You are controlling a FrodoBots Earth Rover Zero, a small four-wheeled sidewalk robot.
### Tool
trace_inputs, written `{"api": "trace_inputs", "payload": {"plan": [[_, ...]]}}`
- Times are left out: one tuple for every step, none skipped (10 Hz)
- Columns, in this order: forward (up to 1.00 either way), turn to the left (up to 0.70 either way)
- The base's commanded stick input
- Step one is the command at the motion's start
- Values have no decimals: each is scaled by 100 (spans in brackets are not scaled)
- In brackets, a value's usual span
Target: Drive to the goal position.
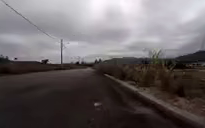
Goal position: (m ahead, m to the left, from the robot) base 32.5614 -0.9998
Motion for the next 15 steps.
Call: {"api": "trace_inputs", "payload": {"plan": [[70, 14], [70, 7], [70, 0], [70, 0], [70, 0], [70, 0], [70, 0], [70, 0], [70, 0], [70, 0], [70, 0], [70, 0], [70, 0], [70, 0], [70, 0]]}}
